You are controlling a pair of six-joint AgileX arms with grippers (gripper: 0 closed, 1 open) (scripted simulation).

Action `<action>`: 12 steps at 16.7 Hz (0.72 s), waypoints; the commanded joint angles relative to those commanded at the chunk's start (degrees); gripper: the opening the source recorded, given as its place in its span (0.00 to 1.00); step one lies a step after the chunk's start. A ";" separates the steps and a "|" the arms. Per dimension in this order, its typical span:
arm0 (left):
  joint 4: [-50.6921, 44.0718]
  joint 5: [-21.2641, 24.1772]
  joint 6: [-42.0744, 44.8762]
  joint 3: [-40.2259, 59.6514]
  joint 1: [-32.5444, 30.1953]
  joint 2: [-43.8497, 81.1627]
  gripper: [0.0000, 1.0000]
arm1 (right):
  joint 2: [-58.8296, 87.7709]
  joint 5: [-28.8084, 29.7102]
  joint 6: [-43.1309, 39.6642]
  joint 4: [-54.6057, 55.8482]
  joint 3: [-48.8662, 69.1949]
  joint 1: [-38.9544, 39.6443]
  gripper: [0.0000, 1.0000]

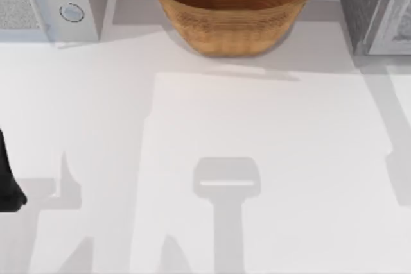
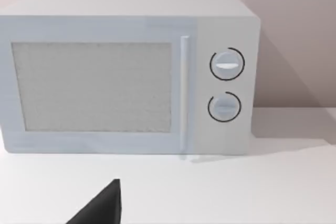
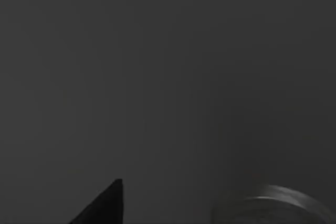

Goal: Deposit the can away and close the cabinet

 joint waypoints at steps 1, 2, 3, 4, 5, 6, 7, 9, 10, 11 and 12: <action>0.00 0.00 0.00 0.00 0.00 0.00 1.00 | -3.64 -0.57 -0.31 1.55 -4.07 -0.14 1.00; 0.00 0.00 0.00 0.00 0.00 0.00 1.00 | -7.88 -1.16 -0.63 3.22 -8.80 -0.30 1.00; 0.00 0.00 0.00 0.00 0.00 0.00 1.00 | -12.53 -1.75 -0.93 4.98 -14.07 -0.47 1.00; 0.00 0.00 0.00 0.00 0.00 0.00 1.00 | -17.54 -2.33 -1.21 6.79 -19.89 -0.65 1.00; 0.00 0.00 0.00 0.00 0.00 0.00 1.00 | -22.81 -2.89 -1.47 8.66 -26.25 -0.86 1.00; 0.00 0.00 0.00 0.00 0.00 0.00 1.00 | -28.27 -3.42 -1.70 10.57 -33.15 -1.08 1.00; 0.00 0.00 0.00 0.00 0.00 0.00 1.00 | -33.88 -3.92 -1.90 12.50 -40.57 -1.33 1.00; 0.00 0.00 0.00 0.00 0.00 0.00 1.00 | -45.27 -4.78 -2.19 16.32 -56.89 -1.86 1.00; 0.00 0.00 0.00 0.00 0.00 0.00 1.00 | -50.96 -5.14 -2.27 18.18 -65.54 -2.13 1.00; 0.00 0.00 0.00 0.00 0.00 0.00 1.00 | -56.59 -5.44 -2.30 19.97 -74.19 -2.41 1.00; 0.00 0.00 0.00 0.00 0.00 0.00 1.00 | -62.12 -5.68 -2.28 21.69 -82.66 -2.70 1.00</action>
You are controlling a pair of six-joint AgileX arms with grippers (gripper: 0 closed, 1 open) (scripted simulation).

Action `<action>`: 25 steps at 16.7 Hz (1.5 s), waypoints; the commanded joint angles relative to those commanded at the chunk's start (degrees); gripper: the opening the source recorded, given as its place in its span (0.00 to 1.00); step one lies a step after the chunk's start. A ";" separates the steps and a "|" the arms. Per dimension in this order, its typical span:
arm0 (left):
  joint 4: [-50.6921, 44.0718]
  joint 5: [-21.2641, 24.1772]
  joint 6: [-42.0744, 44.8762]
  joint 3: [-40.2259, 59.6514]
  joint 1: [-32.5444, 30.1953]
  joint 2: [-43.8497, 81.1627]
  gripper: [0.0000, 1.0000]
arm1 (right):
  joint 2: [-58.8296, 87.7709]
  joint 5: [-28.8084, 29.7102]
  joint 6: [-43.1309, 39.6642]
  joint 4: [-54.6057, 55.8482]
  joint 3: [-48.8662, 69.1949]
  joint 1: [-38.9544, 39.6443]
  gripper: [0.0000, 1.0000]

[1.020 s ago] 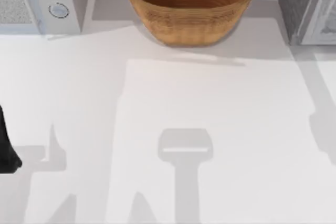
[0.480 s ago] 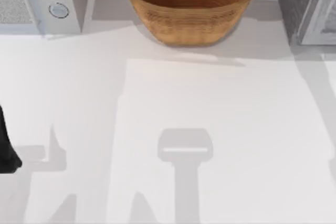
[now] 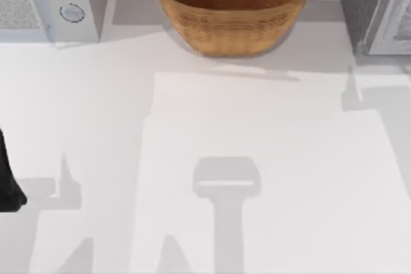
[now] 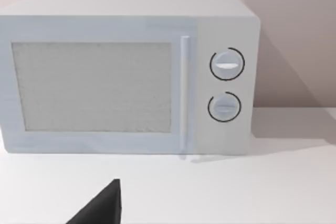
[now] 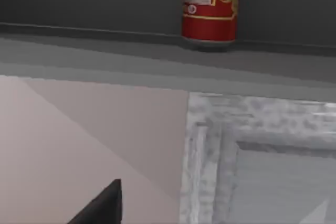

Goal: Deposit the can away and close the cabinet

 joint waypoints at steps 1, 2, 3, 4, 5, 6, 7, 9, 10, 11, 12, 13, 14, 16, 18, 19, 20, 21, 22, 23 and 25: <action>0.00 0.00 0.00 0.00 0.00 0.00 1.00 | -5.40 -0.18 0.06 1.63 -8.10 -0.28 1.00; 0.00 0.00 0.00 0.00 0.00 0.00 1.00 | -10.64 -0.31 0.15 3.15 -15.71 -0.57 1.00; 0.00 0.00 0.00 0.00 0.00 0.00 1.00 | -15.68 -0.38 0.28 4.57 -22.81 -0.84 1.00; 0.00 0.00 0.00 0.00 0.00 0.00 1.00 | -20.48 -0.40 0.45 5.88 -29.37 -1.11 1.00; 0.00 0.00 0.00 0.00 0.00 0.00 1.00 | -24.99 -0.37 0.65 7.07 -35.37 -1.37 1.00; 0.00 0.00 0.00 0.00 0.00 0.00 1.00 | -29.14 -0.29 0.88 8.11 -40.76 -1.60 1.00; 0.00 0.00 0.00 0.00 0.00 0.00 1.00 | -32.91 -0.17 1.12 9.00 -45.59 -1.82 1.00; 0.00 0.00 0.00 0.00 0.00 0.00 1.00 | -39.18 0.13 1.62 10.36 -53.55 -2.16 1.00; 0.00 0.00 0.00 0.00 0.00 0.00 1.00 | -41.62 0.29 1.86 10.86 -56.67 -2.29 1.00; 0.00 0.00 0.00 0.00 0.00 0.00 1.00 | -43.58 0.45 2.08 11.24 -59.22 -2.39 1.00; 0.00 0.00 0.00 0.00 0.00 0.00 1.00 | -45.06 0.59 2.26 11.53 -61.17 -2.48 1.00; 0.00 0.00 0.00 0.00 0.00 0.00 1.00 | -46.05 0.70 2.40 11.73 -62.52 -2.54 1.00; 0.00 0.00 0.00 0.00 0.00 0.00 1.00 | -46.53 0.76 2.47 11.82 -63.19 -2.57 1.00; 0.00 0.00 0.00 0.00 0.00 0.00 1.00 | -46.61 0.77 2.48 11.84 -63.30 -2.58 1.00; 0.00 0.00 0.00 0.00 0.00 0.00 1.00 | -46.61 0.77 2.48 11.84 -63.30 -2.58 1.00; 0.00 0.00 0.00 0.00 0.00 0.00 1.00 | -46.36 0.73 2.44 11.77 -63.27 -2.41 1.00; 0.00 0.00 0.00 0.00 0.00 0.00 1.00 | -46.31 0.68 2.44 11.83 -63.25 -2.47 1.00; 0.00 0.00 0.00 0.00 0.00 0.00 1.00 | -45.68 0.08 2.42 12.45 -62.96 -3.07 1.00; 0.00 0.00 0.00 0.00 0.00 0.00 1.00 | -44.44 -1.05 2.41 13.67 -62.42 -4.21 1.00; 0.00 0.00 0.00 0.00 0.00 0.00 1.00 | -42.60 -2.66 2.41 15.48 -61.70 -5.86 1.00; 0.00 0.00 0.00 0.00 0.00 0.00 1.00 | -37.11 -7.08 2.47 20.55 -59.86 -10.38 1.00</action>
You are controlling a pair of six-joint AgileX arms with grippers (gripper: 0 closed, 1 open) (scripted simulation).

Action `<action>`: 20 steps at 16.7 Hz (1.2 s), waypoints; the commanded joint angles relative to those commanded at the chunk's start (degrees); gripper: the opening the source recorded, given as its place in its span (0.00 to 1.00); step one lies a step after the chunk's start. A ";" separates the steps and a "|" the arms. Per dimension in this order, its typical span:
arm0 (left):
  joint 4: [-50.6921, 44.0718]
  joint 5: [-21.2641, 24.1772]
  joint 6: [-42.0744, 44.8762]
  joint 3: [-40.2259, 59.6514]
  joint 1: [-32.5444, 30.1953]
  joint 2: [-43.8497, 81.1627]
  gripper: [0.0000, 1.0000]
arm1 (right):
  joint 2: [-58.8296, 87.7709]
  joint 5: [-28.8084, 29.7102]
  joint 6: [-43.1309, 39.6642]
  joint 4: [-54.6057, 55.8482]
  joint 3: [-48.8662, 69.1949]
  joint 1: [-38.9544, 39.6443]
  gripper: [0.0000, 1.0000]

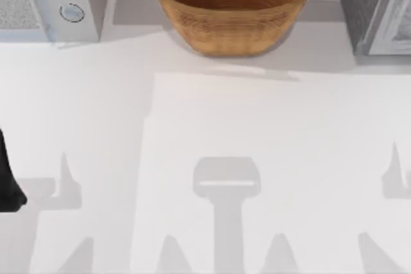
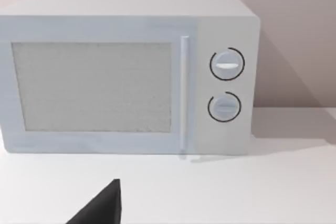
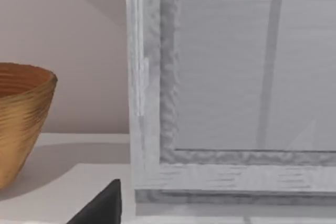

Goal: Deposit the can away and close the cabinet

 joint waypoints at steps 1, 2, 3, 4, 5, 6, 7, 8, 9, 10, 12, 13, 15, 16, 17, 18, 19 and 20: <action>0.00 0.00 0.00 0.00 0.00 0.00 1.00 | 3.63 -2.68 0.06 3.10 1.05 -2.74 1.00; 0.00 0.00 0.00 0.00 0.00 0.00 1.00 | 7.80 -5.55 0.13 6.49 2.15 -5.67 1.00; 0.00 0.00 0.00 0.00 0.00 0.00 1.00 | 12.43 -8.51 0.21 10.11 3.29 -8.72 1.00; 0.00 0.00 0.00 0.00 0.00 0.00 1.00 | 17.42 -11.55 0.28 13.87 4.44 -11.84 1.00; 0.00 0.00 0.00 0.00 0.00 0.00 1.00 | 22.67 -14.66 0.35 17.74 5.59 -15.03 1.00; 0.00 0.00 0.00 0.00 0.00 0.00 1.00 | 28.12 -17.84 0.41 21.68 6.73 -18.27 1.00; 0.00 0.00 0.00 0.00 0.00 0.00 1.00 | 33.70 -21.06 0.47 25.65 7.86 -21.54 1.00; 0.00 0.00 0.00 0.00 0.00 0.00 1.00 | 39.33 -24.26 0.54 29.61 8.96 -24.81 1.00; 0.00 0.00 0.00 0.00 0.00 0.00 1.00 | 44.89 -27.41 0.62 33.54 10.03 -28.04 1.00; 0.00 0.00 0.00 0.00 0.00 0.00 1.00 | 50.30 -30.49 0.71 37.40 11.05 -31.17 1.00; 0.00 0.00 0.00 0.00 0.00 0.00 1.00 | 60.22 -36.23 0.93 44.67 12.90 -36.99 1.00; 0.00 0.00 0.00 0.00 0.00 0.00 1.00 | 64.57 -38.89 1.03 47.97 13.73 -39.66 1.00; 0.00 0.00 0.00 0.00 0.00 0.00 1.00 | 71.78 -43.71 1.20 53.59 15.26 -44.45 1.00; 0.00 0.00 0.00 0.00 0.00 0.00 1.00 | 74.51 -45.78 1.25 55.83 15.96 -46.51 1.00; 0.00 0.00 0.00 0.00 0.00 0.00 1.00 | 76.64 -47.55 1.27 57.62 16.59 -48.27 1.00; 0.00 0.00 0.00 0.00 0.00 0.00 1.00 | 78.17 -48.94 1.28 58.96 17.11 -49.65 1.00; 0.00 0.00 0.00 0.00 0.00 0.00 1.00 | 79.07 -49.82 1.27 59.78 17.46 -50.54 1.00; 0.00 0.00 0.00 0.00 0.00 0.00 1.00 | 79.41 -50.17 1.26 60.10 17.61 -50.91 1.00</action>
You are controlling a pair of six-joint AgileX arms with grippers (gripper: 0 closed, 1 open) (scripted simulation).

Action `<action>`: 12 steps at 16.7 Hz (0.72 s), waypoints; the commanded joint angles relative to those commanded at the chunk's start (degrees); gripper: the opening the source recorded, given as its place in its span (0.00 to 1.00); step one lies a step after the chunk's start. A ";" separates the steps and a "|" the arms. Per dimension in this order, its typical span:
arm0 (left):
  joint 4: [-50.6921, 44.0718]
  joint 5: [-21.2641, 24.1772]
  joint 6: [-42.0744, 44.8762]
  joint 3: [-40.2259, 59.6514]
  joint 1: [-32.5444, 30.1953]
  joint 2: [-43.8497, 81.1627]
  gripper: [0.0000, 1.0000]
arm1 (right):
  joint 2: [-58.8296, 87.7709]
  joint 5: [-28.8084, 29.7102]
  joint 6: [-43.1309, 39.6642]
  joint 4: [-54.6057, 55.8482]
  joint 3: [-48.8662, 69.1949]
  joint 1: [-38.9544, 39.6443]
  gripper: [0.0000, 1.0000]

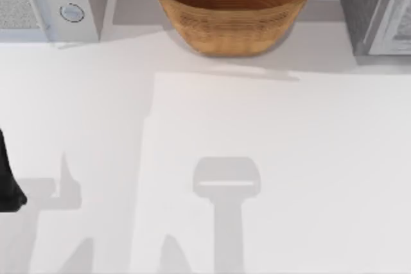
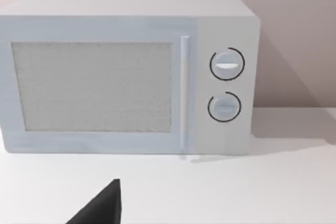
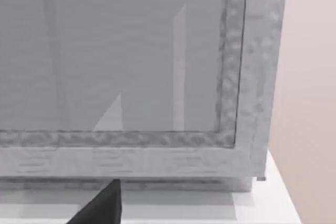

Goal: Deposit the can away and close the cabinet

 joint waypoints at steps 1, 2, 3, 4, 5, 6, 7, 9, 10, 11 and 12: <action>0.00 0.00 0.00 0.00 0.00 0.00 1.00 | 0.00 0.00 0.00 0.00 0.00 0.00 1.00; 0.00 0.00 0.00 0.00 0.00 0.00 1.00 | 0.00 0.00 0.00 0.00 0.00 0.00 1.00; 0.00 0.00 0.00 0.00 0.00 0.00 1.00 | 0.00 0.00 0.00 0.00 0.00 0.00 1.00; 0.00 0.00 0.00 0.00 0.00 0.00 1.00 | -0.15 0.14 -0.02 -0.17 -0.23 0.24 1.00; 0.00 0.00 0.00 0.00 0.00 0.00 1.00 | -0.15 0.14 -0.02 -0.22 -0.18 0.23 1.00; 0.00 0.00 0.00 0.00 0.00 0.00 1.00 | -0.17 0.08 -0.01 -0.85 0.43 0.17 1.00; 0.00 0.00 0.00 0.00 0.00 0.00 1.00 | -0.22 -0.03 -0.01 -2.08 1.65 0.08 1.00; 0.00 0.00 0.00 0.00 0.00 0.00 1.00 | -0.41 -0.38 0.01 -6.37 5.77 -0.22 1.00; 0.00 0.00 0.00 0.00 0.00 0.00 1.00 | -0.56 -0.61 0.03 -9.40 8.57 -0.40 1.00; 0.00 0.00 0.00 0.00 0.00 0.00 1.00 | -0.77 -0.85 0.04 -12.97 11.76 -0.59 1.00; 0.00 0.00 0.00 0.00 0.00 0.00 1.00 | -1.05 -1.08 0.05 -17.03 15.30 -0.77 1.00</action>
